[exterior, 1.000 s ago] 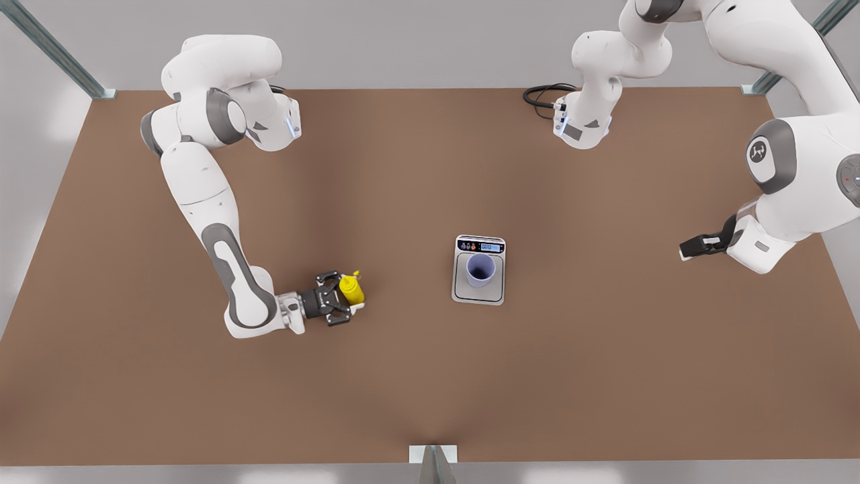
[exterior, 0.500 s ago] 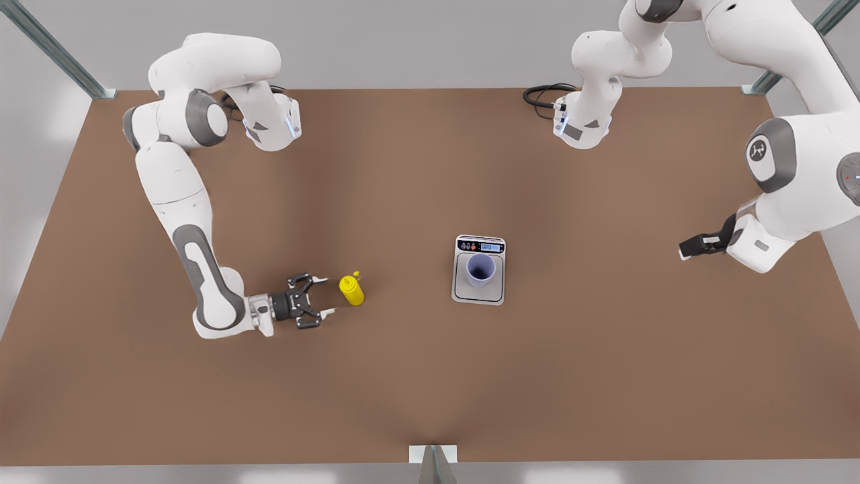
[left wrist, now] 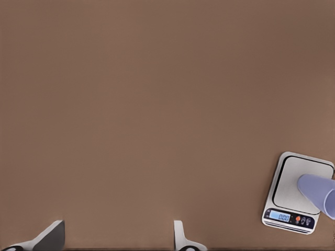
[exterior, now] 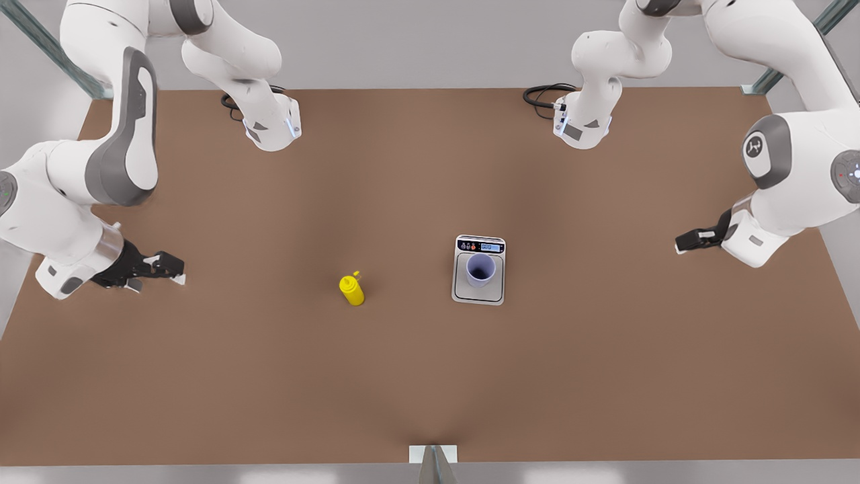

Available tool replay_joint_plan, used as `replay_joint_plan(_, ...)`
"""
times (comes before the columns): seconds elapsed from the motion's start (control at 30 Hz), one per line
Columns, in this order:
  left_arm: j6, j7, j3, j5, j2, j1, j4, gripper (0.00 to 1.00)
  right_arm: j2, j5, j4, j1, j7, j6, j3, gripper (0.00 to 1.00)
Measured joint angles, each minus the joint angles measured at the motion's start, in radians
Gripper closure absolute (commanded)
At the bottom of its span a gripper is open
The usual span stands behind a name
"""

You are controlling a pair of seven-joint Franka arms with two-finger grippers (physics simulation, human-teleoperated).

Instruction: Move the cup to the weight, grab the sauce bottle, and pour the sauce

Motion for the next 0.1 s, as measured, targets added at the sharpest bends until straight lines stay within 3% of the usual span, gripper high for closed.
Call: replay_joint_plan(0.1, 0.029, -0.003, -0.002, 0.001, 0.006, 0.003, 0.003, 0.00, -0.041, -0.001, -0.017, 0.002, 0.003, -0.003, 0.000, 0.00)
